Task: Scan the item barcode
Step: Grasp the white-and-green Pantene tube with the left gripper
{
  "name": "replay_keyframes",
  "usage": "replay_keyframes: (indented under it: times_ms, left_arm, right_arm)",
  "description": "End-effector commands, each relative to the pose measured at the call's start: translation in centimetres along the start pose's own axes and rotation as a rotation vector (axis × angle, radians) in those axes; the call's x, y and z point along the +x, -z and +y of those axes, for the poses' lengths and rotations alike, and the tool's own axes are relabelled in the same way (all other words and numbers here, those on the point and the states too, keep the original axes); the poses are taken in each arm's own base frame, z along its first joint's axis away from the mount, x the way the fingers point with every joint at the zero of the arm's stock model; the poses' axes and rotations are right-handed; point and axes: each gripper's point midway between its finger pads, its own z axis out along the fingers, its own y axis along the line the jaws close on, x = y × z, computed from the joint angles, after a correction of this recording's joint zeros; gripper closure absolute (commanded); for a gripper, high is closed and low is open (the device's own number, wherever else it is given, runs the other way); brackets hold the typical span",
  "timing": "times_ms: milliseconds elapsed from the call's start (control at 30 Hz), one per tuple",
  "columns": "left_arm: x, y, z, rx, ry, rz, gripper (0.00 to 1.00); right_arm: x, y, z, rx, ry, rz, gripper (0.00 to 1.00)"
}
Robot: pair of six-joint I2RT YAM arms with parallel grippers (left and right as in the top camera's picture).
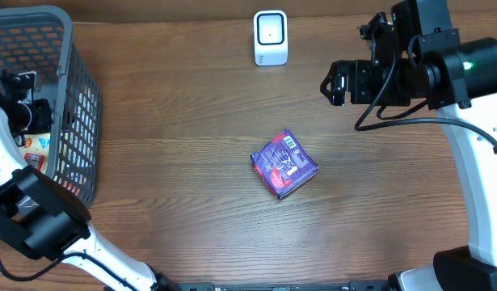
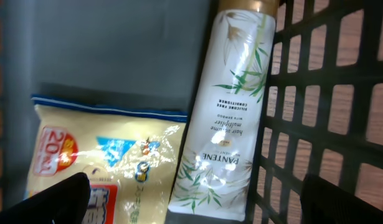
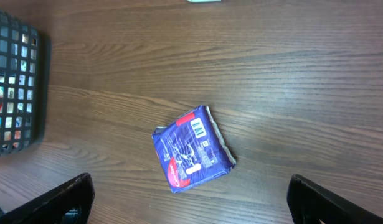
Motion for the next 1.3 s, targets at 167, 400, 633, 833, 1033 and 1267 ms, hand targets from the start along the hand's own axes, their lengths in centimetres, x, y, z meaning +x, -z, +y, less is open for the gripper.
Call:
replay_keyframes:
  times_ms: [167,400,633,833,1033,1267]
  left_arm:
    - [0.4,-4.2,0.0,0.051,-0.101,0.036,0.0]
    - [0.6,-6.4,0.2,0.062,-0.105,0.052,0.0]
    - [1.7,-9.2,-0.3,0.102,-0.1,0.099,0.0]
    - [1.3,-10.0,-1.2,0.109,-0.121,0.103,0.03]
    - [1.2,-10.0,-1.4,0.11,-0.128,0.102,0.46]
    - [1.3,-10.0,-1.4,0.106,-0.126,0.109,0.73]
  right_arm:
    - [-1.3,0.3,0.7,-0.022,-0.011,-0.053,0.0]
    - [-1.8,0.3,1.0,-0.037,-0.005,-0.07,0.0]
    - [-2.3,0.3,1.2,-0.047,-0.024,-0.09,0.0]
    - [-2.4,0.3,1.6,-0.054,-0.013,-0.095,0.0]
    - [-2.4,0.1,2.7,-0.07,0.016,-0.102,0.0]
    - [-2.4,0.1,2.8,-0.072,0.018,-0.101,0.0]
